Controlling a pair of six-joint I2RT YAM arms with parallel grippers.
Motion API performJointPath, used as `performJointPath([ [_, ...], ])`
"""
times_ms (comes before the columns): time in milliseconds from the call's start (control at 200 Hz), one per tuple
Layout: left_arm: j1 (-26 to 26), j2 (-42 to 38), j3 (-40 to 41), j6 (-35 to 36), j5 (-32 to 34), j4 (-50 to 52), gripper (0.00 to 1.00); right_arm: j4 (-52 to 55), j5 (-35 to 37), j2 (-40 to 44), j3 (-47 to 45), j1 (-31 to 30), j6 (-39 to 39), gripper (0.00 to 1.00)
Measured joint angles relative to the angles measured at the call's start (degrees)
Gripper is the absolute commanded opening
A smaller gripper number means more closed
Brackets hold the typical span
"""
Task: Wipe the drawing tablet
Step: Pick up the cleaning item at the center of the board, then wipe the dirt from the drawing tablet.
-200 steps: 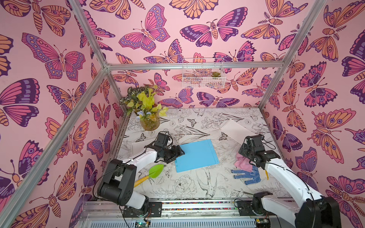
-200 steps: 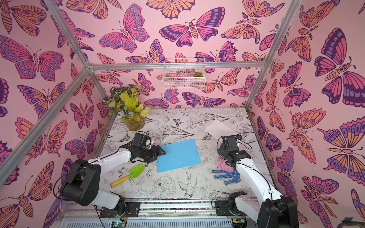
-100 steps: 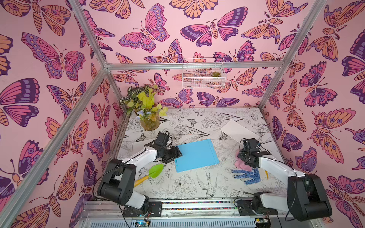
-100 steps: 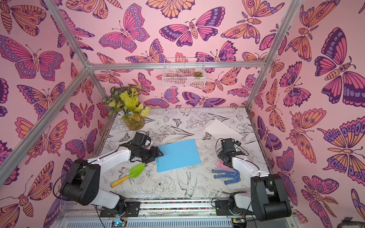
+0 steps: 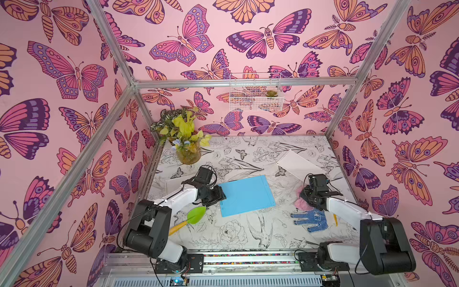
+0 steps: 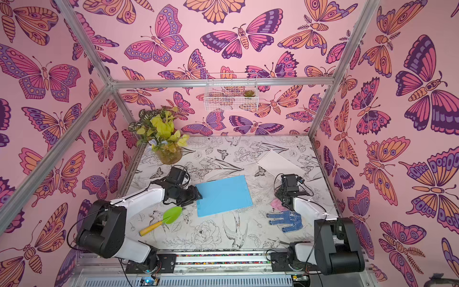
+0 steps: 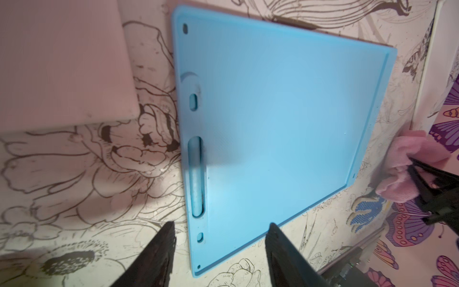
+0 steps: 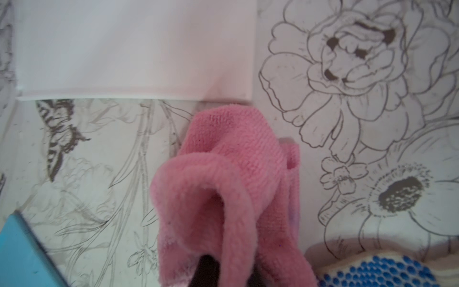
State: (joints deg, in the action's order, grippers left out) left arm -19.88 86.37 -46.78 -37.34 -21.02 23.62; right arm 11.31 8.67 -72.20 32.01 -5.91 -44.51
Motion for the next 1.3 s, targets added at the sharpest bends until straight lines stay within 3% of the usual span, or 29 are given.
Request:
performJointPath([
  [170, -0.02, 2.32, -2.23, 0.61, 1.6, 2.19, 0.45, -3.87, 0.39, 7.91, 1.95, -10.08, 10.45, 0.0],
  [381, -0.48, 6.75, -6.32, 0.94, 4.13, 4.92, 0.43, -13.73, 1.16, 6.32, 2.27, -23.21, 21.29, 0.0],
  [661, -2.4, 11.96, -12.48, 0.98, 8.2, 8.52, 0.42, -21.46, 0.79, -3.23, 3.43, -27.61, 27.41, 0.0],
  [1001, -4.44, 16.72, -16.35, 0.87, 12.07, 11.61, 0.39, -23.67, 1.36, -13.05, 9.97, -30.25, 32.2, 0.0],
  [1107, -4.7, 17.2, -16.92, 0.68, 12.59, 12.09, 0.35, -23.82, 1.31, -16.52, 12.26, -30.64, 33.2, 0.12],
  [1202, -4.96, 17.59, -17.27, 0.5, 13.31, 12.31, 0.3, -24.2, 1.36, -20.2, 14.16, -31.26, 34.03, 0.38],
  [1297, -5.01, 17.59, -17.27, 0.26, 13.57, 12.33, 0.29, -25.42, 1.6, -23.58, 15.21, -32.54, 35.12, 0.53],
])
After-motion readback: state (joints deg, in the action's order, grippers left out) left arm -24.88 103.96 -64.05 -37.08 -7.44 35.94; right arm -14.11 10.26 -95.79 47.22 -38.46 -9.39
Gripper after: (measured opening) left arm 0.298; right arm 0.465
